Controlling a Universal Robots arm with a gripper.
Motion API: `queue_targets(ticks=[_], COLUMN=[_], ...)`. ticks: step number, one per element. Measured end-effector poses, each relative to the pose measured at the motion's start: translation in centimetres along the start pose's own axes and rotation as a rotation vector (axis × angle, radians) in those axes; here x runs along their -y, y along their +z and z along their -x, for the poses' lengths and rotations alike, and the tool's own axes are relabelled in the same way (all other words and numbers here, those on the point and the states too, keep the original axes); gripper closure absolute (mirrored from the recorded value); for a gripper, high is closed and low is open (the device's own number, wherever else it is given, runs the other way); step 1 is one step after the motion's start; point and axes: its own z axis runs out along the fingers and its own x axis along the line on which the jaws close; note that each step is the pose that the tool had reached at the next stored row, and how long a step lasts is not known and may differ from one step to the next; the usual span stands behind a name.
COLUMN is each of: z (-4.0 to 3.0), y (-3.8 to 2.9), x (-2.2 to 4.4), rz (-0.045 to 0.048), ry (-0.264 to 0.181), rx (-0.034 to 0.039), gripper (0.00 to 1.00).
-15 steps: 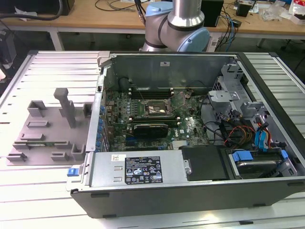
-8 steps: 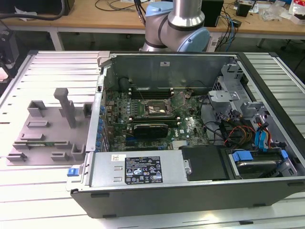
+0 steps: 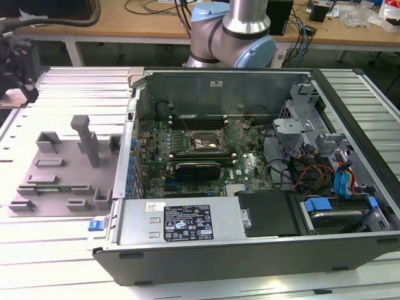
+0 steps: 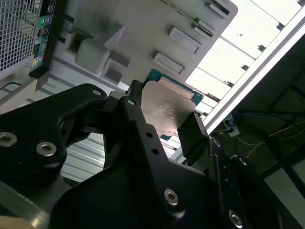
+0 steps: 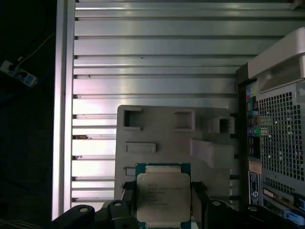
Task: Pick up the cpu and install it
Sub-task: 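Pick up the cpu and move it towards the insertion slot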
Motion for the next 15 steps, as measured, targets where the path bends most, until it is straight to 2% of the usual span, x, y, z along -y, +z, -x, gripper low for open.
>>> queue_targets(ticks=[2,5,15], z=[0.76,1.48,3.16], y=[0.01,0.01,0.02], x=[0.00,0.00,0.00], rz=[0.0000,0.0000,0.0000], ry=[0.000,0.000,0.000], rx=[0.0000,-0.0001,-0.0001], gripper=[0.45,0.45,0.45])
